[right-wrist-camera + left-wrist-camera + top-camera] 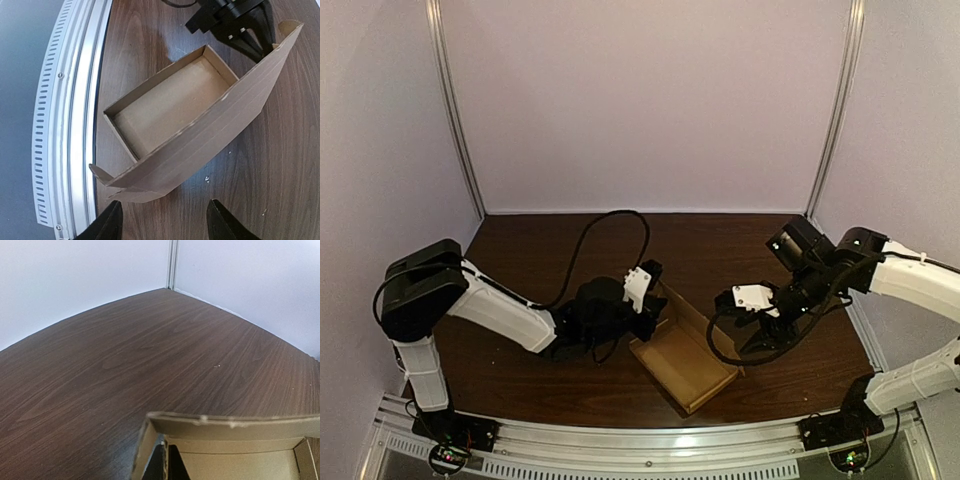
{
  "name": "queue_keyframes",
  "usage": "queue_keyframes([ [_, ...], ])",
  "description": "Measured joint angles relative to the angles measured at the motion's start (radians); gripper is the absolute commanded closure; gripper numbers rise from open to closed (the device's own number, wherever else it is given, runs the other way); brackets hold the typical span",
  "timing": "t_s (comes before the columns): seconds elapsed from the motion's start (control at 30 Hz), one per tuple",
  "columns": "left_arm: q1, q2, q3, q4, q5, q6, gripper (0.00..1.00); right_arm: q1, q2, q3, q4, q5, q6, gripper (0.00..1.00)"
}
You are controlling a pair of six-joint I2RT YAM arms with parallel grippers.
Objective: Fold the paper box
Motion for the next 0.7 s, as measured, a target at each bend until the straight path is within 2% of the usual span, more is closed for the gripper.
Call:
queue_keyframes([
  [0.2, -0.004, -0.002, -0.133, 0.209, -0.007, 0.018, 0.98, 0.001, 0.053, 0.076, -0.006, -0.038, 0.0, 0.42],
  [0.47, -0.004, -0.002, -0.225, 0.347, -0.004, 0.054, 0.95, 0.008, 0.103, 0.113, -0.043, -0.059, -0.016, 0.42],
  [0.57, -0.004, -0.016, -0.249, 0.357, -0.006, 0.084, 0.85, 0.008, 0.103, 0.138, -0.059, -0.059, -0.024, 0.42],
  [0.7, -0.004, -0.077, -0.238, 0.221, -0.014, 0.12, 0.74, 0.008, 0.102, 0.14, -0.074, -0.058, -0.026, 0.42],
])
